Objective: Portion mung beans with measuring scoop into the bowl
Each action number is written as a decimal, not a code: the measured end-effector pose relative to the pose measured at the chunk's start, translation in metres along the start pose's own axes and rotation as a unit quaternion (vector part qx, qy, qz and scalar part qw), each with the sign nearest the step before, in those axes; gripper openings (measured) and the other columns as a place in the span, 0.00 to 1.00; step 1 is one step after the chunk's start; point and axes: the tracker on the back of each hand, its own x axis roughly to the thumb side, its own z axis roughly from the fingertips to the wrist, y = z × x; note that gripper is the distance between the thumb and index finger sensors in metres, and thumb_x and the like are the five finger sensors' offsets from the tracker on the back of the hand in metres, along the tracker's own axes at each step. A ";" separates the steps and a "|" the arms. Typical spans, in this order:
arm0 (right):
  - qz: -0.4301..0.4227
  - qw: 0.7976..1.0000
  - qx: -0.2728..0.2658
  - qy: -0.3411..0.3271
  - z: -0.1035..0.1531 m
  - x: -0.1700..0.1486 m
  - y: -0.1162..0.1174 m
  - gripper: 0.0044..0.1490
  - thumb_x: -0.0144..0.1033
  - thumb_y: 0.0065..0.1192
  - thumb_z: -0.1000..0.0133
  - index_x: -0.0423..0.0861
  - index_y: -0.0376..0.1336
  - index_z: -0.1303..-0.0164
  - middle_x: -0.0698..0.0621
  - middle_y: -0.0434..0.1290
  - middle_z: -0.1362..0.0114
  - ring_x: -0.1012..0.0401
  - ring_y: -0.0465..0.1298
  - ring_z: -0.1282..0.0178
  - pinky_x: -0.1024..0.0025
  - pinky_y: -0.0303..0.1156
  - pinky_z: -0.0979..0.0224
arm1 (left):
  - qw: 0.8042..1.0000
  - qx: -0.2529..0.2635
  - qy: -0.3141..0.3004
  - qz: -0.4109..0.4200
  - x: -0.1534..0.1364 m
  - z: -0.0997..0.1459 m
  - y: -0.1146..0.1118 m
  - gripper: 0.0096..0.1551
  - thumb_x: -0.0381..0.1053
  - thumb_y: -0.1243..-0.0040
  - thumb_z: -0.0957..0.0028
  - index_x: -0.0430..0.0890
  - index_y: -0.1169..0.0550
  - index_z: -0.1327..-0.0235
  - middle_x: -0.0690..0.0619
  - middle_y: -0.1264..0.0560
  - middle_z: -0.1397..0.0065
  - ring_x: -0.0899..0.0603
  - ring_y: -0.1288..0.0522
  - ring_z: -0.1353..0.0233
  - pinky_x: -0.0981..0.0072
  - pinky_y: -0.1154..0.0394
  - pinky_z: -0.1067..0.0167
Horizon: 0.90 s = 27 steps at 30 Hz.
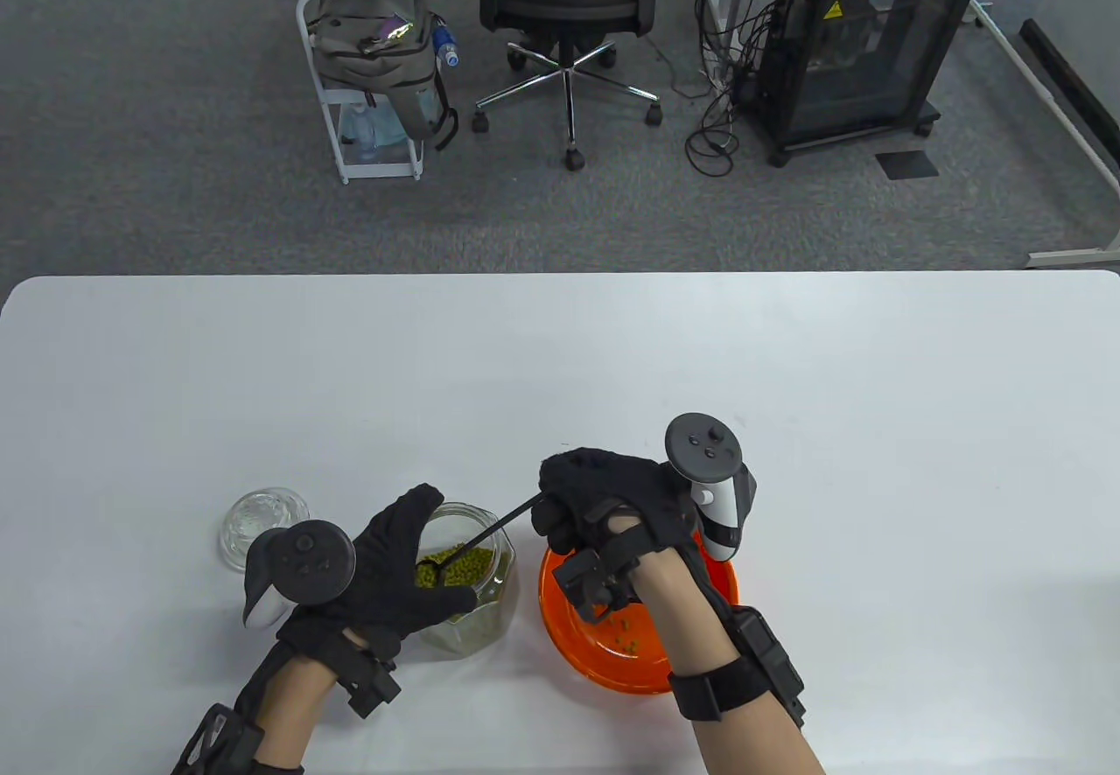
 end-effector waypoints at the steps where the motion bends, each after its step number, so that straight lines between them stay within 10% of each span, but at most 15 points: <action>1: -0.003 1.000 -0.001 0.000 0.000 -0.001 -0.002 0.26 0.42 0.73 0.47 0.35 0.77 0.51 0.46 0.92 0.68 0.61 0.90 0.81 0.69 0.87 0.72 | 1.000 0.000 0.000 0.000 0.000 0.000 0.000 0.76 0.85 0.34 0.55 0.35 0.53 0.20 0.31 0.48 0.16 0.20 0.42 0.19 0.21 0.43 0.28; 27: -0.106 0.994 0.004 0.020 0.002 -0.030 -0.038 0.26 0.42 0.72 0.47 0.36 0.77 0.50 0.46 0.91 0.68 0.61 0.90 0.81 0.69 0.87 0.72 | 1.000 0.001 0.000 0.001 0.000 0.000 0.000 0.76 0.85 0.33 0.56 0.35 0.53 0.20 0.31 0.48 0.16 0.20 0.42 0.19 0.21 0.43 0.28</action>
